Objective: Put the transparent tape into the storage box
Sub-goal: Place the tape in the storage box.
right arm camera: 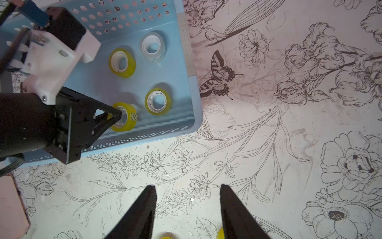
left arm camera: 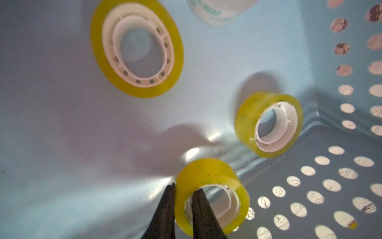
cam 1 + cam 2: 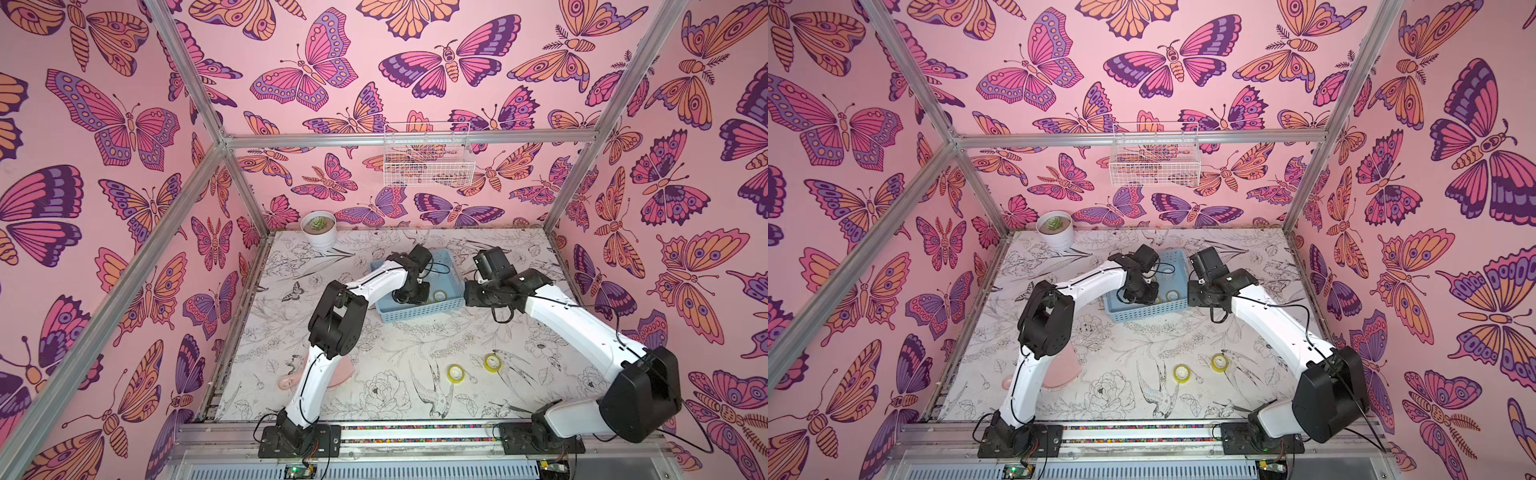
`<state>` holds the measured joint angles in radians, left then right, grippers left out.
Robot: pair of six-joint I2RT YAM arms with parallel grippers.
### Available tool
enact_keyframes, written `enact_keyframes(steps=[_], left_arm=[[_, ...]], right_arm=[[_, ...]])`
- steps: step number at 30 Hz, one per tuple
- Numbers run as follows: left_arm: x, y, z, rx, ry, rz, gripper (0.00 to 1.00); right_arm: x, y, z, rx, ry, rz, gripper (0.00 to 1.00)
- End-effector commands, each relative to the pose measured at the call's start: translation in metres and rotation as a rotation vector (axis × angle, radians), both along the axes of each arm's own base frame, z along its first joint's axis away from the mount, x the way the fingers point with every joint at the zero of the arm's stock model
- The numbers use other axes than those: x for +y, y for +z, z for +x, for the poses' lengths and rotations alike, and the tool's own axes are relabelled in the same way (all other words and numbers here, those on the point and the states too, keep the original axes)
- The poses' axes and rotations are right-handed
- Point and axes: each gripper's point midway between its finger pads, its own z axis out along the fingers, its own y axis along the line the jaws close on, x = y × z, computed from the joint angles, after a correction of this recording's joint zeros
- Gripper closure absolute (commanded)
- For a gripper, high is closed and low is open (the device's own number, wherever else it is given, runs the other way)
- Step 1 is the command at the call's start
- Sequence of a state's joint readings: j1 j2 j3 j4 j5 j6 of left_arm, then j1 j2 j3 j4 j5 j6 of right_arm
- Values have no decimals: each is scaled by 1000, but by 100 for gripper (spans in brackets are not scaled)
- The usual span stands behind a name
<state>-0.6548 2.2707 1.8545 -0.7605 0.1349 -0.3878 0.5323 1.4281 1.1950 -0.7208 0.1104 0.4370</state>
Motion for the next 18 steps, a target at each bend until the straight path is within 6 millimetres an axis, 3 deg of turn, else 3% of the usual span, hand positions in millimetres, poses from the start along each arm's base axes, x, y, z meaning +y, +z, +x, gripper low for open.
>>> enact_keyframes(steps=[1,12,18], left_arm=[[-4,-3,0,11,3,-1,78],[-3,19,2,-33,6,-13,65],[2,62,9,-128,24,-33,58]], right_arm=[[-3,-5,-1,13,8,-14,45],[-5,-3,-3,6,1,-11,45],[-11,0,-7,8,-6,-23,45]])
